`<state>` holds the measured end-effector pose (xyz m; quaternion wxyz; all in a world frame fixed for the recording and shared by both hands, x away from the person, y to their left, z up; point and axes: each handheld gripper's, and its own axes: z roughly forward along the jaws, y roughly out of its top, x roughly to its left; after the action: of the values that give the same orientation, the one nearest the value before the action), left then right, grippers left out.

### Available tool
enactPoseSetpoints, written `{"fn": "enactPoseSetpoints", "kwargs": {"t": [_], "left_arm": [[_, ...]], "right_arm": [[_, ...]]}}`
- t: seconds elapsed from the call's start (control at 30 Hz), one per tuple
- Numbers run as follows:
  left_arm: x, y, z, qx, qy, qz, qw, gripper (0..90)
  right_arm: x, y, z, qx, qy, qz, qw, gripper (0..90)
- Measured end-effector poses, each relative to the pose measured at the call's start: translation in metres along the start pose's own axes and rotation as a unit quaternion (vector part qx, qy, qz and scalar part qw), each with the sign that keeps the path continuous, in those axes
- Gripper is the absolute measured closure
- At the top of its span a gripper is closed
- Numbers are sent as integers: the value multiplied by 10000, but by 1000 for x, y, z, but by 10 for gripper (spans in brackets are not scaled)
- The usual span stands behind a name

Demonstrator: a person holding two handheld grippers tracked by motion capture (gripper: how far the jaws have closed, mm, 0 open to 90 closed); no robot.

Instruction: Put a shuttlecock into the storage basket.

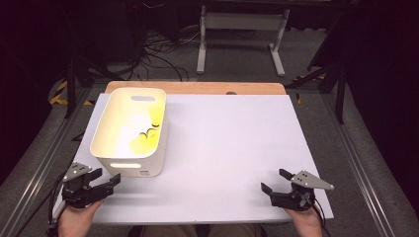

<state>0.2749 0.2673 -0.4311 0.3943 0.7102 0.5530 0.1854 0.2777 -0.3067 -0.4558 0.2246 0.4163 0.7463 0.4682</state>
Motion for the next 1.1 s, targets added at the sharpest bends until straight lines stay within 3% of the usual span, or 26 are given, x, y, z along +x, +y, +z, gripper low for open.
{"fn": "enactPoseSetpoints", "kwargs": {"t": [0.23, 0.37, 0.7, 0.87, 1.1], "left_arm": [[-1, -6, 3, -228, -52, 30, 9997, 255], [-1, -8, 4, -365, -170, -64, 9992, 253], [0, -15, 8, -528, -141, 49, 9985, 238], [3, -18, 9, -620, -172, 4, 9979, 230], [1, -20, 17, -492, -163, 67, 9986, 217]], "right_arm": [[3, 0, 0, 36, -16, -79, 10000, 133], [2, 0, 0, 40, -19, -78, 10000, 133], [3, -1, 0, 81, 3, -70, 9999, 132], [3, -1, 0, 93, 13, -68, 9999, 132], [2, -1, 1, 105, 56, -97, 9999, 132]]}}
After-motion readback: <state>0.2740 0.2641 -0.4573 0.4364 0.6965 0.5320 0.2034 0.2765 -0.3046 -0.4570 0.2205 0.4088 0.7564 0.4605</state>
